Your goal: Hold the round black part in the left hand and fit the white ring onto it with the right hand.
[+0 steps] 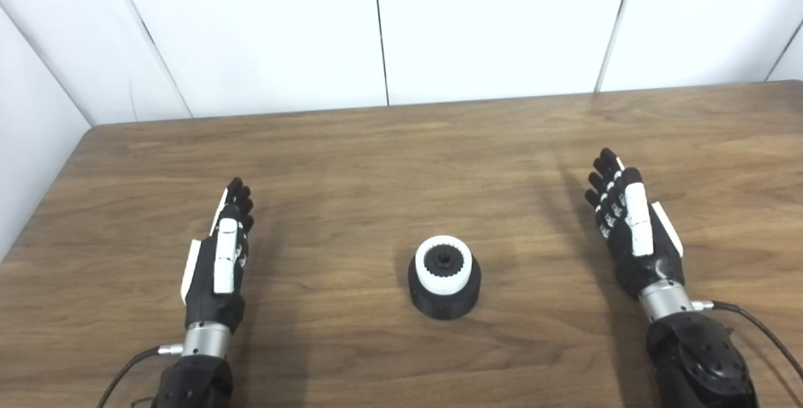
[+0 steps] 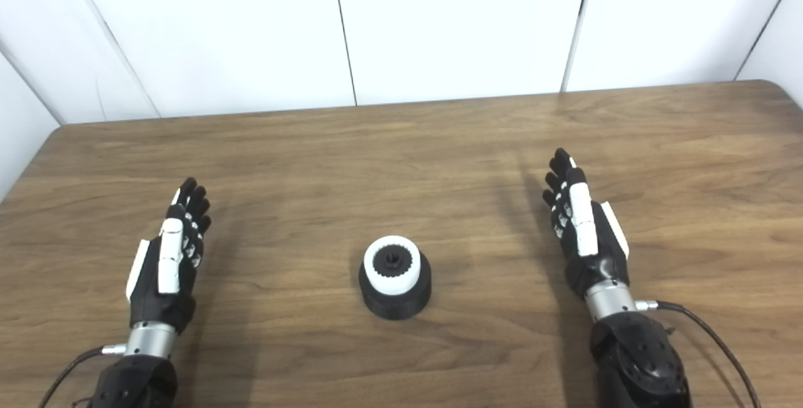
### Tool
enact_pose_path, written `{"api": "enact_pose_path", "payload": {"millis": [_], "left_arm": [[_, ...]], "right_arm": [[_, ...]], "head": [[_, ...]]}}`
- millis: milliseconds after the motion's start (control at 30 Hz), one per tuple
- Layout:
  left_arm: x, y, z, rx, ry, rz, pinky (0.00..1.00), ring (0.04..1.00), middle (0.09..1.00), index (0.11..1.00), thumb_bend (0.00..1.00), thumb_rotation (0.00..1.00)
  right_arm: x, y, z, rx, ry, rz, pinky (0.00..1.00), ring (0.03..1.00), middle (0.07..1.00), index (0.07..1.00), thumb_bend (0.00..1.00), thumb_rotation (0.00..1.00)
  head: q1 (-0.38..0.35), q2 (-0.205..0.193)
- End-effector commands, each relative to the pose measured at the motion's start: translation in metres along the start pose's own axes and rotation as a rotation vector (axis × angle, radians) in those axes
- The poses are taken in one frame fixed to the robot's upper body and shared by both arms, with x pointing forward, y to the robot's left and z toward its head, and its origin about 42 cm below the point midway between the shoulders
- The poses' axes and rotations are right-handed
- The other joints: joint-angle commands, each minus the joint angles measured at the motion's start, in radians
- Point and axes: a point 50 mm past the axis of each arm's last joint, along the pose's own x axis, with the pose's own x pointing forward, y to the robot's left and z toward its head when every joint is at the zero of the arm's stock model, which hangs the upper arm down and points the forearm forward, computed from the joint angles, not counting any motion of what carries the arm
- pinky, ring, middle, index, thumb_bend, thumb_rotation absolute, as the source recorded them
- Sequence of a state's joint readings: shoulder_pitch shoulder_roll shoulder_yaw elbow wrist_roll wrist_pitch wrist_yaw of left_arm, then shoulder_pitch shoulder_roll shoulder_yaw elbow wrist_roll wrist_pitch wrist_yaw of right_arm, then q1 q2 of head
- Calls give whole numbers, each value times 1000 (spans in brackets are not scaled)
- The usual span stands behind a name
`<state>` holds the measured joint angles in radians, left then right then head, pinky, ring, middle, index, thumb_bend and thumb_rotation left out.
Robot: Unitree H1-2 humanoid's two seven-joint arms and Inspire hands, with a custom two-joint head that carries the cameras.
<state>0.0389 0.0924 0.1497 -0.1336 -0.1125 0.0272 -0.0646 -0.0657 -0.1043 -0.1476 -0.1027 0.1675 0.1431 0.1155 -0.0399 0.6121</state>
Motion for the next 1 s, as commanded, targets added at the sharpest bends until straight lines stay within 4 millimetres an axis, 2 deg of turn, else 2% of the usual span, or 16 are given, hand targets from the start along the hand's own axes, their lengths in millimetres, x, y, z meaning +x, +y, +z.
{"api": "enact_pose_path", "payload": {"millis": [0,967], "left_arm": [[7,3,15,25,-61,-4,1000,1000,1000,1000,481,1000],[7,2,17,30,-61,-2,1000,1000,1000,1000,455,1000]], "right_arm": [[9,1,20,-8,-99,11,1000,1000,1000,1000,530,1000],[11,1,19,-11,-95,18,1000,1000,1000,1000,535,1000]], "head": [[0,1],[11,5]]}}
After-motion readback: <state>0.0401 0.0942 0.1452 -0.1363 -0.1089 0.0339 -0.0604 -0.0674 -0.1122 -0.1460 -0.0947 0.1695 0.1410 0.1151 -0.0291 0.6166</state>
